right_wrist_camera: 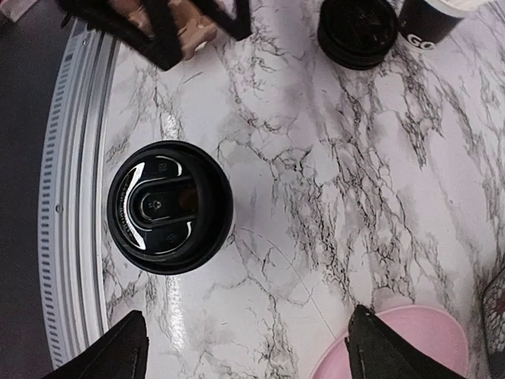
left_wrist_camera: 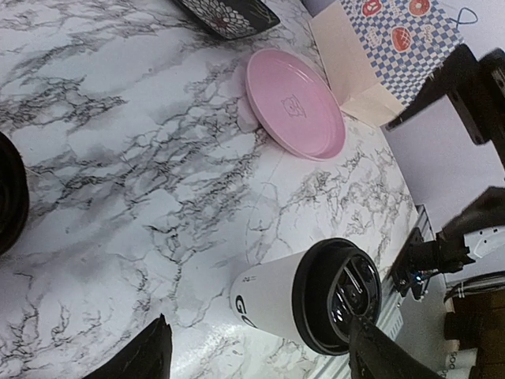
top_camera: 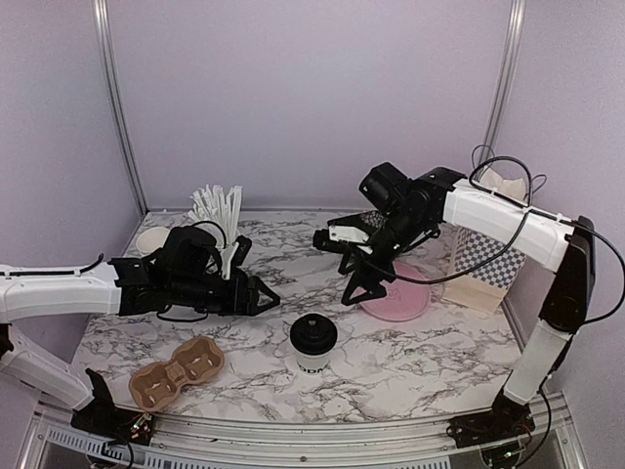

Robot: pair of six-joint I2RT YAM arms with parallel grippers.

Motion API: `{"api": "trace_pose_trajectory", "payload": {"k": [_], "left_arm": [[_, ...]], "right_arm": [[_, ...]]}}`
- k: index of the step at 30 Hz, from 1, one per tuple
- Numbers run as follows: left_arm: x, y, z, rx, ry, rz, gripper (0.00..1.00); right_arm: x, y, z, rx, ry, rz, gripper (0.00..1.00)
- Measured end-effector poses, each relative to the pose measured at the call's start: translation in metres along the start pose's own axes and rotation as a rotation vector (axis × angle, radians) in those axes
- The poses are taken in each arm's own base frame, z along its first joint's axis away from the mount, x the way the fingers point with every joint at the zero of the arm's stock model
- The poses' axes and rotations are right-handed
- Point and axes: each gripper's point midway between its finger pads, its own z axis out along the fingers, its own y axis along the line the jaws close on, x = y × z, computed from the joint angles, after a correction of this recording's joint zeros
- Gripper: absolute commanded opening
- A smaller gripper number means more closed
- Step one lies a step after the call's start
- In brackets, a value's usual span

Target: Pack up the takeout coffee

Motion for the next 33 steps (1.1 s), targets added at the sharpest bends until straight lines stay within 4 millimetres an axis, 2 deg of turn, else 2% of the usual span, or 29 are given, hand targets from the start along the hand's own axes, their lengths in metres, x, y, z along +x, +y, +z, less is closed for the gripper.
{"api": "trace_pose_trajectory", "payload": {"k": [2,4,7,10,17,24,29,33], "left_arm": [[0.009,-0.006,0.006,0.031,0.04,-0.013,0.79],[0.017,-0.011,0.013,0.05,0.081,-0.018,0.79],[0.03,-0.014,0.024,0.065,0.132,-0.023,0.78],[0.037,-0.018,0.033,0.083,0.165,-0.024,0.76],[0.043,-0.021,0.046,0.107,0.196,-0.025,0.71],[0.047,-0.019,0.053,0.113,0.211,-0.028,0.65],[0.047,-0.021,0.058,0.126,0.215,-0.025,0.62],[0.047,-0.022,0.059,0.136,0.216,-0.023,0.6]], "right_arm": [[0.012,-0.011,-0.004,-0.01,-0.037,0.095,0.74],[0.031,-0.015,0.003,-0.046,-0.049,0.192,0.73],[0.059,-0.005,0.024,-0.146,-0.033,0.327,0.72],[0.072,0.009,0.04,-0.251,-0.031,0.415,0.72],[0.066,0.019,0.054,-0.394,-0.084,0.488,0.74],[0.052,0.015,0.058,-0.446,-0.115,0.501,0.77],[0.045,0.009,0.062,-0.449,-0.118,0.496,0.73],[0.049,0.009,0.069,-0.46,-0.097,0.523,0.69]]}}
